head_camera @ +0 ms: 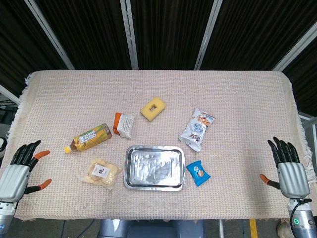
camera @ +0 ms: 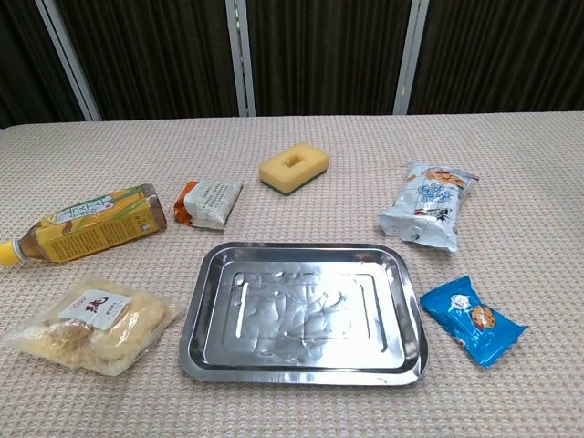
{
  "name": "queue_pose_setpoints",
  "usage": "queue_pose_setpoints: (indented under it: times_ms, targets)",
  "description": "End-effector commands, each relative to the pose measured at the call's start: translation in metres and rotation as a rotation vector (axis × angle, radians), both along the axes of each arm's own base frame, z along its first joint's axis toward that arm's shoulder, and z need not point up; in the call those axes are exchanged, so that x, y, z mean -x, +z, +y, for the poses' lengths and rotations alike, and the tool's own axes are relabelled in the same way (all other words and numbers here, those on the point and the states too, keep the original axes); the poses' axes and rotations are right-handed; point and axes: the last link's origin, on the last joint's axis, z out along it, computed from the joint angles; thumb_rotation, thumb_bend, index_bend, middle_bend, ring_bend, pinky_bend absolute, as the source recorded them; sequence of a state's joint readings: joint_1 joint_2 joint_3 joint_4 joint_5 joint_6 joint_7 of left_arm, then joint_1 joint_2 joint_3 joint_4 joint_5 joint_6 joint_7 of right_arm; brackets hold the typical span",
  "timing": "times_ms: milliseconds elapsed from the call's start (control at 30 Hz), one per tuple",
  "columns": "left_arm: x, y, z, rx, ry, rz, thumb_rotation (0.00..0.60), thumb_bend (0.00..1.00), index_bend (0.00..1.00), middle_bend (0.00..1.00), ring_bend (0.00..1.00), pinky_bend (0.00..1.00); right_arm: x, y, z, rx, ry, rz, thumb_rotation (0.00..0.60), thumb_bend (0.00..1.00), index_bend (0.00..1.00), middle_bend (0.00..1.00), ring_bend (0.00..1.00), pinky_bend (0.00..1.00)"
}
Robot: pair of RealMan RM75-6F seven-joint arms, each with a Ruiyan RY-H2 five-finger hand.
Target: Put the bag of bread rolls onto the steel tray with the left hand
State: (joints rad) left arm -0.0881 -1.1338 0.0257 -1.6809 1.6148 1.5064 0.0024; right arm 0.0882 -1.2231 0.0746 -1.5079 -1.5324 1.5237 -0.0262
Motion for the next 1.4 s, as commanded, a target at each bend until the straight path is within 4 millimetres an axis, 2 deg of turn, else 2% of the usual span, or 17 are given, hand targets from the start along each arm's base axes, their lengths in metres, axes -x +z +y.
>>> queue_pose_setpoints:
  times_ms: [33,300,400,567,700,900,1400]
  targets:
    - [0.0,0.0,0.0,0.001,-0.002,0.001,0.6,0.1,0.22,0.0,0.0,0.0,0.0,0.0,0.0,0.0,0.0,0.0,0.6,0.0,0.01,0.0,0.0,0.0]
    - [-0.002,-0.006,0.001,0.036,-0.013,-0.007,0.6,0.09,0.22,0.0,0.0,0.0,0.0,-0.001,-0.001,-0.002,0.002,0.0,0.6,0.0,0.01,0.0,0.0,0.0]
    - [-0.003,-0.015,0.001,0.097,-0.025,0.001,0.6,0.05,0.21,0.0,0.0,0.0,-0.001,-0.001,-0.001,-0.002,0.003,0.0,0.6,0.0,0.01,0.0,0.0,0.0]
    - [-0.007,-0.034,0.005,0.205,-0.068,0.037,0.599,0.02,0.18,0.0,0.0,0.0,-0.001,-0.001,0.0,0.001,0.004,0.001,0.6,0.0,0.01,0.0,0.0,0.0]
    - [-0.011,-0.053,0.011,0.285,-0.094,0.067,0.6,0.0,0.12,0.0,0.0,0.0,-0.001,0.0,0.001,0.003,0.002,0.002,0.6,0.0,0.01,0.0,0.0,0.0]
    - [-0.016,-0.081,0.027,0.38,-0.105,0.091,0.598,0.0,0.05,0.0,0.0,0.0,0.001,0.001,0.002,0.009,-0.005,0.004,0.6,0.0,0.01,0.0,0.0,0.0]
    - [-0.036,-0.133,0.061,0.446,-0.125,0.104,0.6,0.01,0.09,0.0,0.0,0.0,0.002,0.003,0.002,0.015,-0.016,0.01,0.6,0.0,0.01,0.0,0.0,0.0]
